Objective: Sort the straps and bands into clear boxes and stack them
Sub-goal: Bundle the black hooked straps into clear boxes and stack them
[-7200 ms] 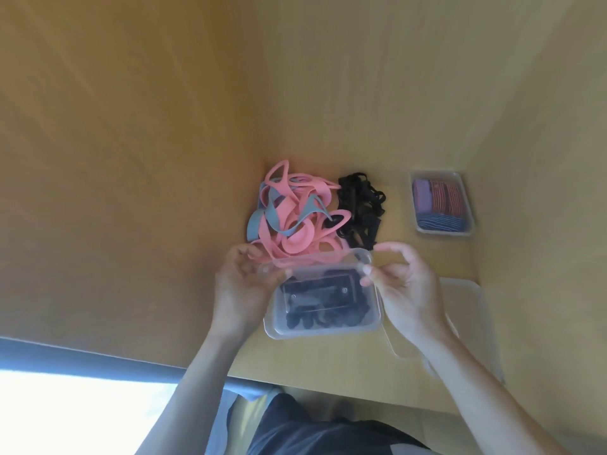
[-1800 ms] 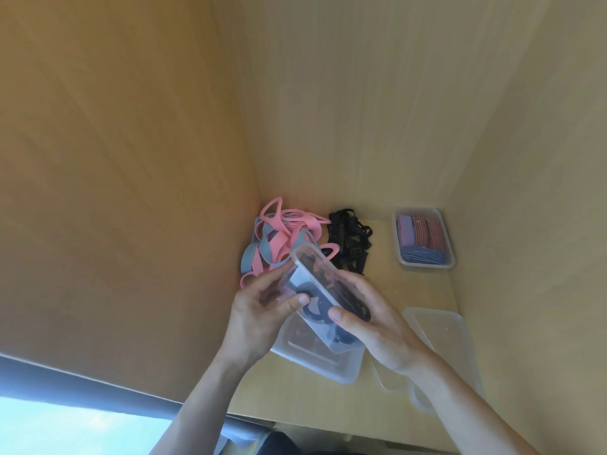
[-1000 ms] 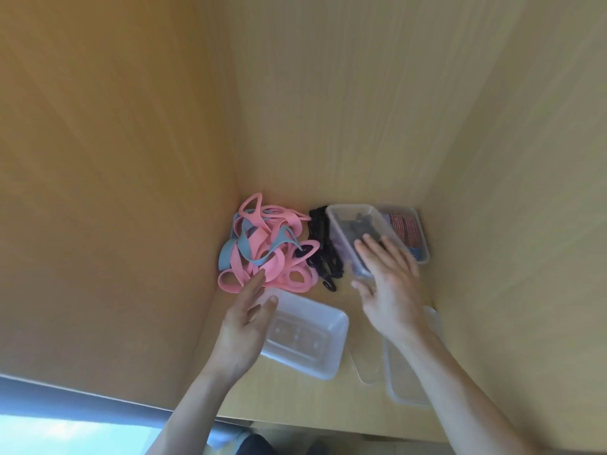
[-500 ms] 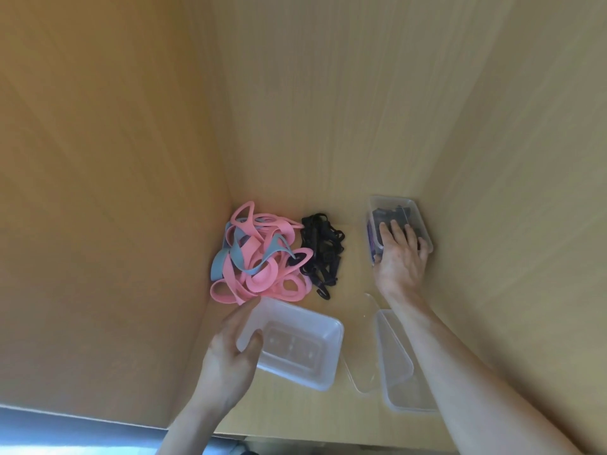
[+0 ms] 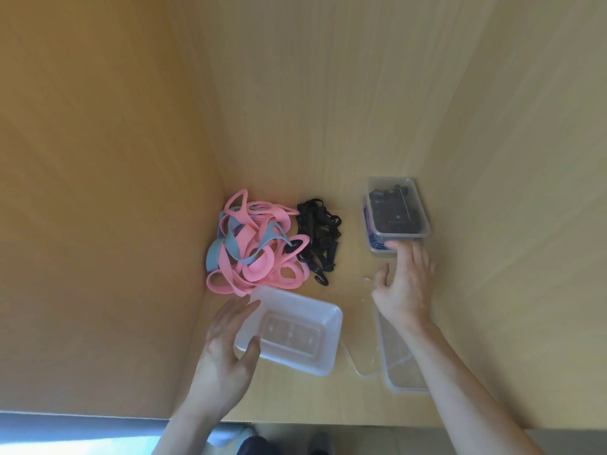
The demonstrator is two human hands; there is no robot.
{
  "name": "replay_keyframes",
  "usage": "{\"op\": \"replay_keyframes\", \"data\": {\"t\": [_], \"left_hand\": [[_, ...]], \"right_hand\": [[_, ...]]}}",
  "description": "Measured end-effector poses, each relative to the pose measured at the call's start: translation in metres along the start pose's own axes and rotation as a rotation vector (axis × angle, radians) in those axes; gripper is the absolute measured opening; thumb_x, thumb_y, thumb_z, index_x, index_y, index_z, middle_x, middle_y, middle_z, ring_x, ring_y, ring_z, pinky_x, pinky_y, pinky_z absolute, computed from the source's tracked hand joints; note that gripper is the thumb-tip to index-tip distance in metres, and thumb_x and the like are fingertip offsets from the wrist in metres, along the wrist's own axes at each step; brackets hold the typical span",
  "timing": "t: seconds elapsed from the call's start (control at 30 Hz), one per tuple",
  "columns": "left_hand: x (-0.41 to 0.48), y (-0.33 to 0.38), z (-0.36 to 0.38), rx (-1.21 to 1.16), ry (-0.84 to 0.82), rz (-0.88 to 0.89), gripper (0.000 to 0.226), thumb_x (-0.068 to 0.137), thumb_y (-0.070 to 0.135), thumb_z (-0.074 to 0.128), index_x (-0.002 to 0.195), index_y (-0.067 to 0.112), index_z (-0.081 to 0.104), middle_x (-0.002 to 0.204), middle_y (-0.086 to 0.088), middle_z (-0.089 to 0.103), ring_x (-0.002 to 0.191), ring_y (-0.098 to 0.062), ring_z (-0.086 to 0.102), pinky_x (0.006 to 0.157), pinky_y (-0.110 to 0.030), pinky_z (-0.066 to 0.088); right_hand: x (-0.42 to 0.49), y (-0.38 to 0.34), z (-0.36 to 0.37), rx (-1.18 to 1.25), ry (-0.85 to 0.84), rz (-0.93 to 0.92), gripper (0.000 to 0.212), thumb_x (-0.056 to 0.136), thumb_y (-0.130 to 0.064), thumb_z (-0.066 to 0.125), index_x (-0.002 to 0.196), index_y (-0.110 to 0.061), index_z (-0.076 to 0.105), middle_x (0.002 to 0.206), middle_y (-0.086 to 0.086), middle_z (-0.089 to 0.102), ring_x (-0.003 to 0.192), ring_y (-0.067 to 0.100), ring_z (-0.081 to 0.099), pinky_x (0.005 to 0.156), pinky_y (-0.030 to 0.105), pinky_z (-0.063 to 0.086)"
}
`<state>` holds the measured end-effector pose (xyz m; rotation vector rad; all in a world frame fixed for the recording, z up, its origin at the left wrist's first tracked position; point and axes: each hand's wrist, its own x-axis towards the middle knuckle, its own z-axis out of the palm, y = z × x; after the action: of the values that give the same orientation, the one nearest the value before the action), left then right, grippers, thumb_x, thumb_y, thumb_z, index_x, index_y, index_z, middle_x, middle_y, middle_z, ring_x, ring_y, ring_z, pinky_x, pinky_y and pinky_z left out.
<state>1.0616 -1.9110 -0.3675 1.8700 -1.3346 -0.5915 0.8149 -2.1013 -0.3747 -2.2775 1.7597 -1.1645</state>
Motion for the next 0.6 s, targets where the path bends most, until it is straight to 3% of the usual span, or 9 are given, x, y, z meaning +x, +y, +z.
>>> {"op": "replay_keyframes", "data": {"t": [0.07, 0.2, 0.33, 0.47, 0.6], "left_hand": [[-0.005, -0.004, 0.001, 0.026, -0.012, -0.01, 0.058, 0.09, 0.0, 0.066, 0.137, 0.034, 0.056, 0.15, 0.017, 0.046, 0.145, -0.004, 0.031, 0.116, -0.03, 0.026], [-0.018, -0.007, 0.003, 0.005, -0.021, -0.058, 0.059, 0.089, -0.004, 0.066, 0.136, 0.03, 0.058, 0.149, 0.021, 0.042, 0.148, -0.008, 0.028, 0.115, -0.03, 0.024], [-0.03, -0.007, 0.006, -0.039, -0.007, -0.095, 0.059, 0.085, -0.011, 0.066, 0.131, 0.025, 0.061, 0.152, 0.009, 0.044, 0.143, -0.012, 0.037, 0.112, -0.032, 0.031], [-0.038, -0.006, 0.007, -0.022, 0.007, -0.069, 0.058, 0.084, -0.012, 0.065, 0.128, 0.026, 0.062, 0.148, 0.012, 0.045, 0.138, -0.004, 0.04, 0.107, -0.029, 0.035], [-0.034, -0.014, 0.002, -0.038, 0.017, -0.057, 0.042, 0.092, 0.012, 0.062, 0.127, 0.033, 0.059, 0.141, 0.021, 0.047, 0.132, -0.006, 0.045, 0.103, -0.03, 0.038]], "right_hand": [[-0.029, 0.005, -0.004, -0.09, -0.113, 0.128, 0.037, 0.075, -0.005, 0.067, 0.111, -0.01, 0.06, 0.102, 0.007, 0.062, 0.101, 0.033, 0.057, 0.086, 0.044, 0.04], [-0.07, 0.016, -0.008, -0.276, -0.378, 0.296, 0.033, 0.082, -0.014, 0.065, 0.114, -0.014, 0.059, 0.107, 0.005, 0.063, 0.106, 0.031, 0.058, 0.083, 0.042, 0.037], [-0.076, 0.016, -0.013, -0.207, -0.381, 0.304, 0.026, 0.079, 0.0, 0.06, 0.1, -0.014, 0.058, 0.095, 0.005, 0.064, 0.094, 0.035, 0.06, 0.076, 0.04, 0.032], [-0.077, 0.021, -0.024, -0.172, -0.282, 0.338, 0.031, 0.069, 0.014, 0.064, 0.094, -0.004, 0.063, 0.092, 0.016, 0.063, 0.079, 0.042, 0.059, 0.073, 0.042, 0.04], [-0.085, 0.024, -0.036, -0.156, -0.218, 0.382, 0.038, 0.061, 0.019, 0.066, 0.093, 0.0, 0.063, 0.095, 0.021, 0.057, 0.081, 0.044, 0.058, 0.067, 0.046, 0.049]]}}
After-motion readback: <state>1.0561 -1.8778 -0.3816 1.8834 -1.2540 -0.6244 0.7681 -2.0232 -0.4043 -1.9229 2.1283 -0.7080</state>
